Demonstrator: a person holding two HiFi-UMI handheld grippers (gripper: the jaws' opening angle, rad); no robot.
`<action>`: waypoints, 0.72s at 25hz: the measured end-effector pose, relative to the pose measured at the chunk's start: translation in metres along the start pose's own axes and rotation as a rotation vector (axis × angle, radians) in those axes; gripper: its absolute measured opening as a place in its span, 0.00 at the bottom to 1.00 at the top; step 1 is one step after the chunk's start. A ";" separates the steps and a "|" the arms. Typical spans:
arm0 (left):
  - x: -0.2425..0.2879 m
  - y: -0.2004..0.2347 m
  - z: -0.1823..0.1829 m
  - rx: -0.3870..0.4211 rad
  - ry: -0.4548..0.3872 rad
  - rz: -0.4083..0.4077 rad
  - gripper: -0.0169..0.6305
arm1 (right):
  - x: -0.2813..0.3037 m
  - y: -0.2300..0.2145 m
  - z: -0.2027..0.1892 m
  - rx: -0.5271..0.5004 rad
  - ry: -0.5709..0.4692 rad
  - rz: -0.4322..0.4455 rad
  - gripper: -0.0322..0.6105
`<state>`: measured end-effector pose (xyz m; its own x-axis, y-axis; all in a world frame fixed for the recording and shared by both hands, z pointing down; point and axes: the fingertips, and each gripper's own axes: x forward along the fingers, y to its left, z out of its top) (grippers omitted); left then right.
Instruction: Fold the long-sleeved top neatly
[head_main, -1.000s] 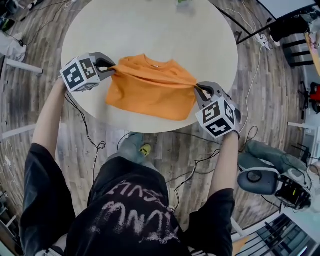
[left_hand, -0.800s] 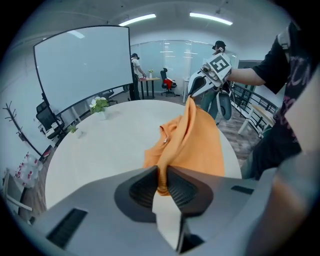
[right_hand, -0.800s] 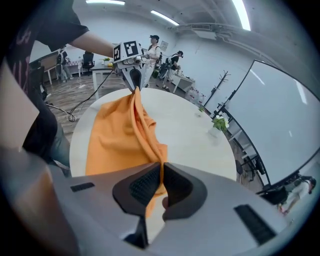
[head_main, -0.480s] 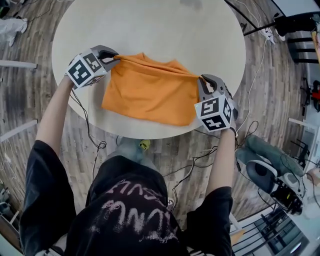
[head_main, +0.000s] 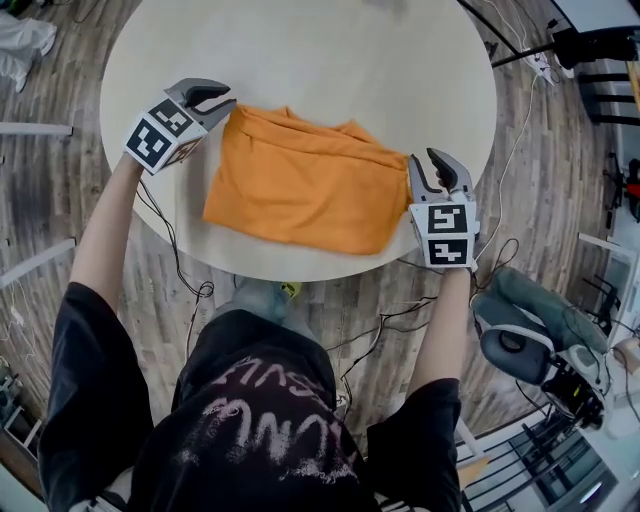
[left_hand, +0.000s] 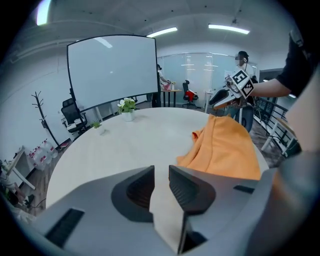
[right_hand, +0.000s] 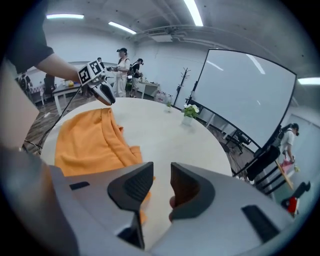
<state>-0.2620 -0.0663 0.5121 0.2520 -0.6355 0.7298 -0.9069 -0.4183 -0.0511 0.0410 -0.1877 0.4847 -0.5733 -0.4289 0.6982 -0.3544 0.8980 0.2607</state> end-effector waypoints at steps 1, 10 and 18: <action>-0.003 0.002 0.001 0.007 -0.003 0.005 0.18 | -0.005 -0.001 -0.002 0.020 -0.007 -0.009 0.23; -0.046 0.001 0.050 0.030 -0.137 0.044 0.04 | -0.061 -0.004 -0.036 0.159 -0.058 -0.090 0.09; -0.047 -0.074 0.115 0.215 -0.135 -0.103 0.04 | -0.101 0.029 -0.075 0.377 -0.085 -0.068 0.06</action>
<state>-0.1677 -0.0796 0.4031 0.3947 -0.6571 0.6422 -0.7851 -0.6043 -0.1358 0.1443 -0.1108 0.4721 -0.5929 -0.5066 0.6259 -0.6309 0.7753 0.0299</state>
